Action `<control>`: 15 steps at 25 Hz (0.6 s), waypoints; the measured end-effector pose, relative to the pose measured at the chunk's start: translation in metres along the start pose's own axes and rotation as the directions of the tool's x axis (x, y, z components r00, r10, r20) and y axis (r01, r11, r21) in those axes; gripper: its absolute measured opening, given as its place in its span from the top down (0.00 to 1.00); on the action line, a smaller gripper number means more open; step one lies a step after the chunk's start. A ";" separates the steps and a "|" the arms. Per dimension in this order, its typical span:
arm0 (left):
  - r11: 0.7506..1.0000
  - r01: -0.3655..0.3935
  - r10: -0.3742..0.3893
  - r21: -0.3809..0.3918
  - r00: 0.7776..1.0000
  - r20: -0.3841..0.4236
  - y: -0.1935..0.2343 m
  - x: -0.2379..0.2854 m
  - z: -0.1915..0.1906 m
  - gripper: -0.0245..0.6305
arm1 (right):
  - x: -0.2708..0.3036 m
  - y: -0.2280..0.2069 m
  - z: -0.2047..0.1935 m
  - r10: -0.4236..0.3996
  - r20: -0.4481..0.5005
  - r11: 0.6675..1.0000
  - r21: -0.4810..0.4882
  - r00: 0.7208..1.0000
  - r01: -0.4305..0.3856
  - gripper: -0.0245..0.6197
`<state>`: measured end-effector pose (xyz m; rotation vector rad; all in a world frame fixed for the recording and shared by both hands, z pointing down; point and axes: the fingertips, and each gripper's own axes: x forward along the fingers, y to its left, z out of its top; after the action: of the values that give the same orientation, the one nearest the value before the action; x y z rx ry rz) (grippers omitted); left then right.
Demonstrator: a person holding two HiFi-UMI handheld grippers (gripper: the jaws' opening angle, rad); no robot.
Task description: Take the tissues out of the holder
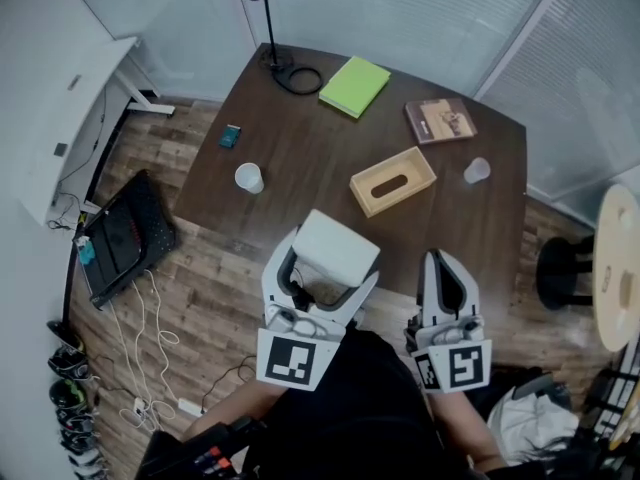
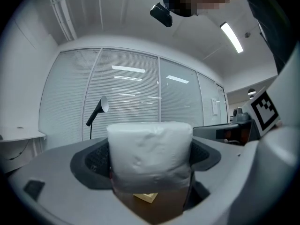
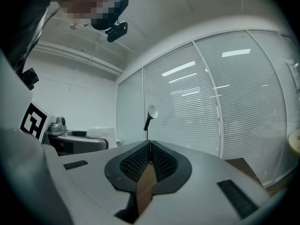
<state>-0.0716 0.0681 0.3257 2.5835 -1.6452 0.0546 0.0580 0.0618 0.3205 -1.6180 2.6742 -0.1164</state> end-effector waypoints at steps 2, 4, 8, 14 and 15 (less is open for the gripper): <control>1.000 0.002 -0.002 0.005 1.000 0.011 -0.001 -0.003 0.001 0.24 | -0.005 -0.002 -0.004 -0.021 -0.003 1.000 0.007 1.000 0.021 0.95; 1.000 -0.006 0.006 0.000 1.000 0.025 0.001 -0.007 0.006 0.24 | -0.008 -0.004 -0.004 -0.054 -0.013 0.999 -0.005 0.998 0.054 0.95; 0.999 -0.031 0.031 -0.013 0.998 0.052 0.010 -0.011 0.019 0.24 | -0.011 0.002 0.004 -0.073 -0.015 0.997 -0.012 0.997 0.073 0.95; 0.999 -0.027 0.029 -0.038 0.998 0.061 0.000 -0.013 0.014 0.24 | -0.015 0.009 -0.002 -0.056 -0.007 0.998 -0.010 0.998 0.056 0.95; 0.999 -0.029 0.032 -0.039 0.998 0.062 -0.004 -0.015 0.012 0.24 | -0.017 0.008 -0.003 -0.053 -0.004 0.999 -0.002 0.999 0.053 0.95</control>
<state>-0.0743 0.0820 0.3123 2.5576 -1.6891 -0.0549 0.0584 0.0806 0.3220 -1.6915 2.6357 -0.1179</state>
